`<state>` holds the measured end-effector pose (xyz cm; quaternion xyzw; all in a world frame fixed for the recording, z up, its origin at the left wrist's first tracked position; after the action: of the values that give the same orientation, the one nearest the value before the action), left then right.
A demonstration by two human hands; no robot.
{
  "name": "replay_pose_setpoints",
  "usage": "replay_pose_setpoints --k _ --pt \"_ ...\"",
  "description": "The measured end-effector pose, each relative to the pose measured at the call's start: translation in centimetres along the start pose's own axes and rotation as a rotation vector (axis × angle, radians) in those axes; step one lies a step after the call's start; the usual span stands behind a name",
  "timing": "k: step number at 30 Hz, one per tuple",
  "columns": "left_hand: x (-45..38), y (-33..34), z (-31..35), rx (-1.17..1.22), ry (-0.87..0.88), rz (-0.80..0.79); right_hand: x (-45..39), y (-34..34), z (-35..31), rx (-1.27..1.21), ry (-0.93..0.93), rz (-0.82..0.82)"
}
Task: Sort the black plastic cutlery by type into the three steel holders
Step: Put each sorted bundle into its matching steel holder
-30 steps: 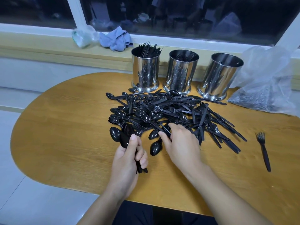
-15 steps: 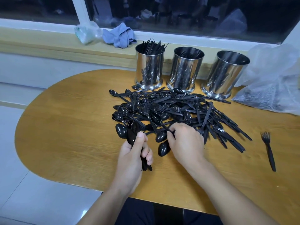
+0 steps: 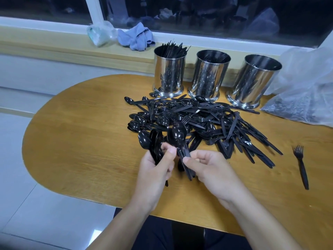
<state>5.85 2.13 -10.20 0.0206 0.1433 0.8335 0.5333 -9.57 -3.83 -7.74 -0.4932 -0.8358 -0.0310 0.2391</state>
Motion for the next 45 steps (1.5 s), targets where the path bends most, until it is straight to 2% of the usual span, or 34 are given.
replay_pose_setpoints --k 5,11,14,16,19,22,29,35,38,42,45 --pt "0.4 -0.2 0.0 -0.007 0.017 0.024 1.0 3.5 -0.9 0.166 -0.177 0.009" --pt "0.5 -1.2 -0.2 0.015 0.019 0.087 2.1 3.8 -1.9 0.313 -0.325 0.057" --pt "0.3 -1.7 -0.4 0.096 0.008 0.144 1.4 0.7 -2.1 0.389 -0.377 0.267" --pt "0.2 -1.9 -0.4 0.122 -0.001 0.177 0.0 -1.5 -2.0 0.579 -0.416 0.423" --pt "0.1 -1.6 -0.6 0.136 -0.010 0.151 -2.5 -3.0 -1.0 0.835 -0.373 0.471" --pt "0.1 -1.4 -0.5 0.142 -0.015 0.137 -3.2 -3.0 -0.6 0.950 -0.383 0.477" --pt "0.1 -1.3 -0.3 0.099 -0.001 0.103 -1.7 -2.8 0.0 0.961 -0.441 0.499" --pt "0.1 -1.3 -0.2 0.095 0.014 0.129 -0.7 -3.0 0.7 1.017 -0.424 0.431" --pt "0.1 -1.6 -0.2 0.117 0.027 0.158 -0.3 -3.2 1.5 0.968 -0.390 0.377" --pt "0.1 -1.4 0.1 0.112 0.042 0.136 0.4 -4.0 1.5 0.877 -0.390 0.403" --pt "0.2 -1.3 0.3 0.106 0.047 0.135 0.5 -3.4 0.8 1.051 -0.432 0.462"
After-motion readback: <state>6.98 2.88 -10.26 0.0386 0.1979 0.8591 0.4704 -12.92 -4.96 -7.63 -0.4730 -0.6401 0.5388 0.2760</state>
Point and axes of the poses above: each hand's wrist, its own x-axis away from the middle knuckle, its own y-axis out of the palm, z = x × y, the point moved 9 cm from there along -x, towards the middle knuckle, and after that the axes turned 13 degrees about y, right-handed, at the moved point
